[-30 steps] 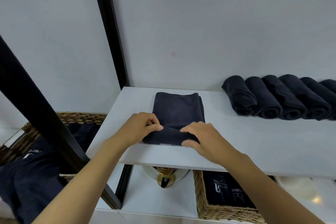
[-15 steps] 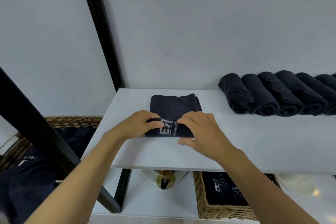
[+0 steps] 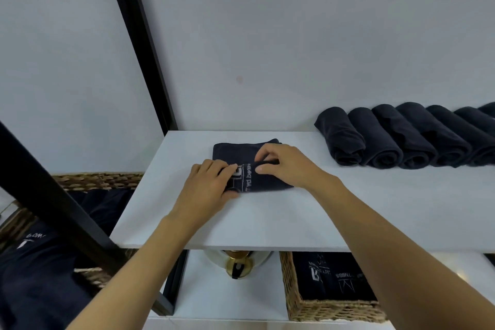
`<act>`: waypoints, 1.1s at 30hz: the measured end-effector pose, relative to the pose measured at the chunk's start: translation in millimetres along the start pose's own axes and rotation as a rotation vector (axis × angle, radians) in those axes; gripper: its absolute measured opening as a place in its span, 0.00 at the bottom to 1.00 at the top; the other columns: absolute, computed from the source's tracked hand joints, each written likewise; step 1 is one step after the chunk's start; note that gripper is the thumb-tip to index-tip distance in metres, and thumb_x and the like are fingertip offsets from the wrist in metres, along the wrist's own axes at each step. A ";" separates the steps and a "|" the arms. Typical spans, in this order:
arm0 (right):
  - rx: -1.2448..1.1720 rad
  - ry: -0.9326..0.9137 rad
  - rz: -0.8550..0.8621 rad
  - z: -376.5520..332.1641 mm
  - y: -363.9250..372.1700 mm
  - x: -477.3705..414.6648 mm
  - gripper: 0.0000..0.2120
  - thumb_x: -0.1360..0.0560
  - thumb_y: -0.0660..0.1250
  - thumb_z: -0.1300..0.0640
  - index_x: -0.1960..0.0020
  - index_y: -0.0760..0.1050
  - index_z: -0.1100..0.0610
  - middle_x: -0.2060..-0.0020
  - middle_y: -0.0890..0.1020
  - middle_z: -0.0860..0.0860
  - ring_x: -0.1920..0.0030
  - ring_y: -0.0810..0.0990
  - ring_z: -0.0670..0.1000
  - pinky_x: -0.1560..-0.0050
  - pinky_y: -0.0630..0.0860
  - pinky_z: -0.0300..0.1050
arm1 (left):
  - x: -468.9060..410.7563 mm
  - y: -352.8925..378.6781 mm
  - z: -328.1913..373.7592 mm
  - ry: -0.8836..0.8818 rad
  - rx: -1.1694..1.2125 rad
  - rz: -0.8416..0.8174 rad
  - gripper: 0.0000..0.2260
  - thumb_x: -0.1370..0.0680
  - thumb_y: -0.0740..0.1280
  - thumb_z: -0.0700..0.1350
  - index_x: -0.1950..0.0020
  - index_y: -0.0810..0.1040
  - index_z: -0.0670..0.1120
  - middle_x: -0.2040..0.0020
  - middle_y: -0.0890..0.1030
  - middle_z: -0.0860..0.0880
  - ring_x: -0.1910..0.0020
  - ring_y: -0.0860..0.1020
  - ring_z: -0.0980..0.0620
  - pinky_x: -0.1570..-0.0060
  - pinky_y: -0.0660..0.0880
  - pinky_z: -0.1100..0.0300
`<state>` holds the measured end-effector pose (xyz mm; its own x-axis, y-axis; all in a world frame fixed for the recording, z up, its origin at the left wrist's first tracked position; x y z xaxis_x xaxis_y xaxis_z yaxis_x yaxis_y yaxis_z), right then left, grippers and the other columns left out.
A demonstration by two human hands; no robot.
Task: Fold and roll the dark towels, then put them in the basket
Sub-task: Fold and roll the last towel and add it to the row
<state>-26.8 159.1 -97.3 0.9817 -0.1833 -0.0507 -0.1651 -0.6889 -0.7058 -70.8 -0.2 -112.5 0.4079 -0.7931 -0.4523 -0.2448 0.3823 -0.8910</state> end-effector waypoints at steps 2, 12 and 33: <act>0.248 -0.144 0.176 -8.5 -1.4 8.4 0.07 0.23 0.68 0.50 0.46 0.79 0.49 0.49 0.81 0.44 0.48 0.78 0.47 0.43 0.71 0.47 | -11.9 4.3 -11.1 -0.104 0.150 -0.100 0.22 0.26 0.72 0.53 0.36 0.77 0.46 0.46 0.79 0.49 0.47 0.75 0.45 0.48 0.72 0.50; 0.273 -0.180 -0.046 -5.7 11.4 10.0 0.18 0.26 0.71 0.49 0.38 0.74 0.48 0.49 0.78 0.42 0.50 0.74 0.46 0.49 0.68 0.40 | -28.7 13.6 -28.7 -0.358 0.699 -0.623 0.10 0.22 0.67 0.52 0.46 0.81 0.48 0.54 0.82 0.51 0.54 0.79 0.51 0.53 0.73 0.59; 0.425 -0.142 0.133 1.1 10.4 -10.6 0.20 0.26 0.69 0.45 0.36 0.73 0.48 0.46 0.81 0.46 0.46 0.77 0.52 0.44 0.70 0.51 | -55.1 23.6 -58.0 -0.566 0.756 -0.401 0.15 0.29 0.74 0.54 0.46 0.81 0.49 0.50 0.82 0.51 0.49 0.81 0.51 0.49 0.77 0.58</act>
<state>-38.8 154.7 -104.8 0.9628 -0.1323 -0.2354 -0.2659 -0.3120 -0.9121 -150.0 25.0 -106.4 0.7404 -0.6635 0.1071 0.5398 0.4921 -0.6830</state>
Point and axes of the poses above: each hand's wrist, its own x-axis away from the middle knuckle, its own y-axis out of the palm, z = x × y, the point moved 8 cm from there along -x, towards the middle knuckle
